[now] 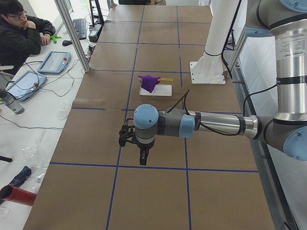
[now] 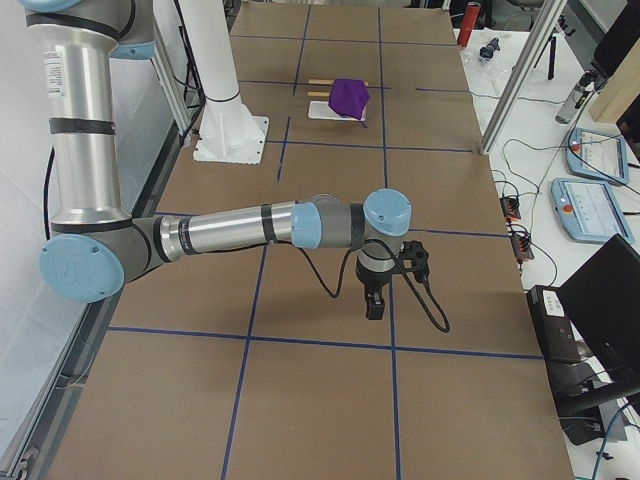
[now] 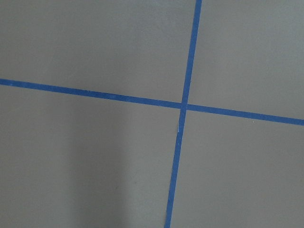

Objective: Hang towel on rack

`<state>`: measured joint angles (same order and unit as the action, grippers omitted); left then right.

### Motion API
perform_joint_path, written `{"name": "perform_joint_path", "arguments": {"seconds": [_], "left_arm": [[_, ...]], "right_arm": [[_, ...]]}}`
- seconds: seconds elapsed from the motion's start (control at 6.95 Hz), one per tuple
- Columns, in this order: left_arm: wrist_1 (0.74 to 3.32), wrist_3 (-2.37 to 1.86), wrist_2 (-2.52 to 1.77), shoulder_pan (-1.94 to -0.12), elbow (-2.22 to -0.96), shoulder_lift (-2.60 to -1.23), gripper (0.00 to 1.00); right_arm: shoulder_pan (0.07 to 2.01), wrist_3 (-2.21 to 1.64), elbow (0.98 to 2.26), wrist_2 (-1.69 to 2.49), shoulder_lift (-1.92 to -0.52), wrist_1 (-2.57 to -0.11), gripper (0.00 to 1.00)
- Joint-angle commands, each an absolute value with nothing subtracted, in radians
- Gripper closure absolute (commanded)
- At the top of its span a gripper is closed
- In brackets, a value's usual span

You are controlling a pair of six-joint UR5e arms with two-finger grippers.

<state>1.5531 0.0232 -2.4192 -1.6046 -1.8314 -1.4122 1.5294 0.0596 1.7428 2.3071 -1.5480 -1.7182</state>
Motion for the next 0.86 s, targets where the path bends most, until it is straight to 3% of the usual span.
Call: {"name": "perform_joint_path", "arguments": {"seconds": [0.0, 0.72], "left_arm": [[1.543, 0.026, -2.441, -1.612, -1.833, -1.436, 0.00], [1.545, 0.026, -2.441, -1.617, -1.848, -1.430, 0.00]], "right_arm": [[1.529, 0.060, 1.744, 2.307, -1.551, -1.717, 0.00], [1.529, 0.060, 1.744, 2.307, -1.559, -1.717, 0.00]]}}
